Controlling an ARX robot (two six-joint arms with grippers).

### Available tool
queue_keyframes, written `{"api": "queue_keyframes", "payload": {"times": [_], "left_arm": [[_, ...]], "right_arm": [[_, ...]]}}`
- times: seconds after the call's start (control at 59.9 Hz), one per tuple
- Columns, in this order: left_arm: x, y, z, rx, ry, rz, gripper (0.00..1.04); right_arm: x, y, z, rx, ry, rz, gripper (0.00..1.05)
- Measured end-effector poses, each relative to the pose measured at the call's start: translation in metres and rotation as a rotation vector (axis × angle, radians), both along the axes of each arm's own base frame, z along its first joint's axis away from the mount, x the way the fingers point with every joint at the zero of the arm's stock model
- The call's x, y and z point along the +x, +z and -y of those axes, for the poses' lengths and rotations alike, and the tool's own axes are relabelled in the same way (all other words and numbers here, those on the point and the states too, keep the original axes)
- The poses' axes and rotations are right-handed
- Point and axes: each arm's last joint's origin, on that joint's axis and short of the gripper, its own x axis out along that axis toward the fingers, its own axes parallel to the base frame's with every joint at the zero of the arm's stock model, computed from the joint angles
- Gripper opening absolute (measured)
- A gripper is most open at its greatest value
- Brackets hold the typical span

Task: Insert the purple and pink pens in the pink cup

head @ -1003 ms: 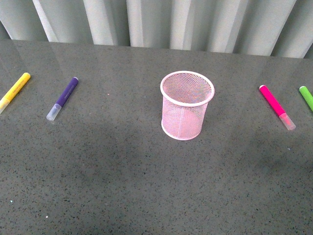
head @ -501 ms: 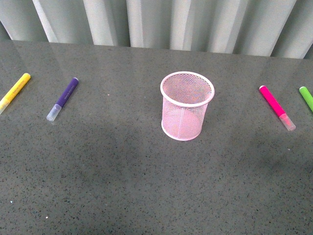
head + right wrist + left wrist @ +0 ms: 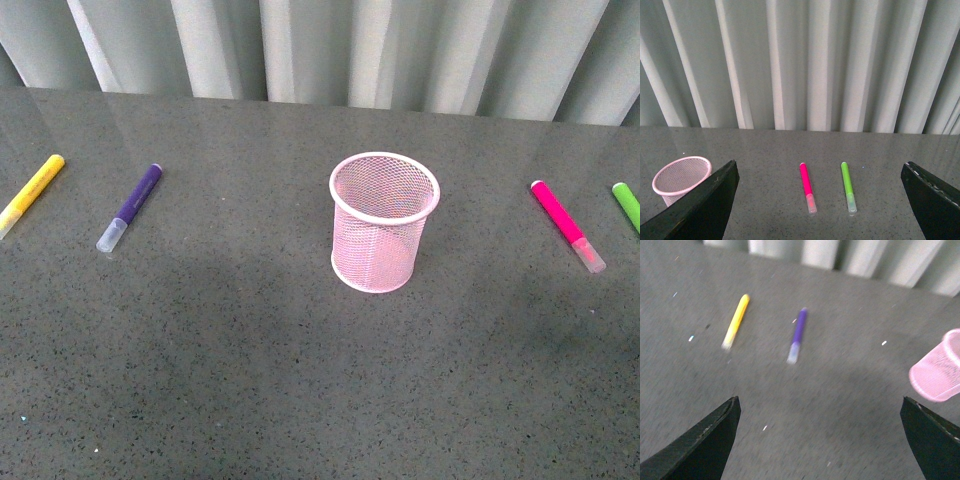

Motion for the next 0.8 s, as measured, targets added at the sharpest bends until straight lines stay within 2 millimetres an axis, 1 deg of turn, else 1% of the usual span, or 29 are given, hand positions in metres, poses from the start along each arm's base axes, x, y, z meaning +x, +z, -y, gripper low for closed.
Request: {"api": "queue_keyframes", "payload": {"times": [0.084, 0.134, 0.15, 0.184, 0.201, 0.234, 0.267, 0.317, 0.351, 0.501, 0.618, 0.735, 0.802], "left_arm": [[0.032, 0.022, 0.002, -0.009, -0.043, 0.037, 0.98], [0.062, 0.032, 0.002, -0.014, -0.082, 0.012, 0.98], [0.075, 0.032, 0.001, -0.013, -0.091, -0.023, 0.98], [0.092, 0.030, 0.002, -0.016, -0.106, -0.072, 0.98], [0.104, 0.028, 0.001, -0.023, -0.117, -0.105, 0.98], [0.119, 0.025, 0.001, -0.025, -0.123, -0.141, 0.98], [0.133, 0.023, 0.001, -0.019, -0.137, -0.169, 0.98], [0.147, 0.023, 0.001, -0.017, -0.158, -0.186, 0.98], [0.159, 0.022, 0.001, -0.013, -0.182, -0.186, 0.98], [0.193, 0.020, 0.001, 0.011, -0.325, -0.169, 0.98], [0.211, 0.013, -0.002, 0.079, -0.411, -0.175, 0.98], [0.230, 0.000, -0.008, 0.168, -0.458, -0.230, 0.98], [0.241, -0.012, -0.011, 0.216, -0.467, -0.266, 0.98]], "right_arm": [[0.000, 0.000, 0.000, 0.000, 0.000, 0.000, 0.98], [0.000, 0.000, 0.000, 0.000, 0.000, 0.000, 0.98], [0.000, 0.000, 0.000, 0.000, 0.000, 0.000, 0.98], [0.000, 0.000, 0.000, 0.000, 0.000, 0.000, 0.98], [0.000, 0.000, 0.000, 0.000, 0.000, 0.000, 0.98], [0.000, 0.000, 0.000, 0.000, 0.000, 0.000, 0.98], [0.000, 0.000, 0.000, 0.000, 0.000, 0.000, 0.98], [0.000, 0.000, 0.000, 0.000, 0.000, 0.000, 0.98], [0.000, 0.000, 0.000, 0.000, 0.000, 0.000, 0.98], [0.000, 0.000, 0.000, 0.000, 0.000, 0.000, 0.98], [0.000, 0.000, 0.000, 0.000, 0.000, 0.000, 0.98], [0.000, 0.000, 0.000, 0.000, 0.000, 0.000, 0.98], [0.000, 0.000, 0.000, 0.000, 0.000, 0.000, 0.98]]}}
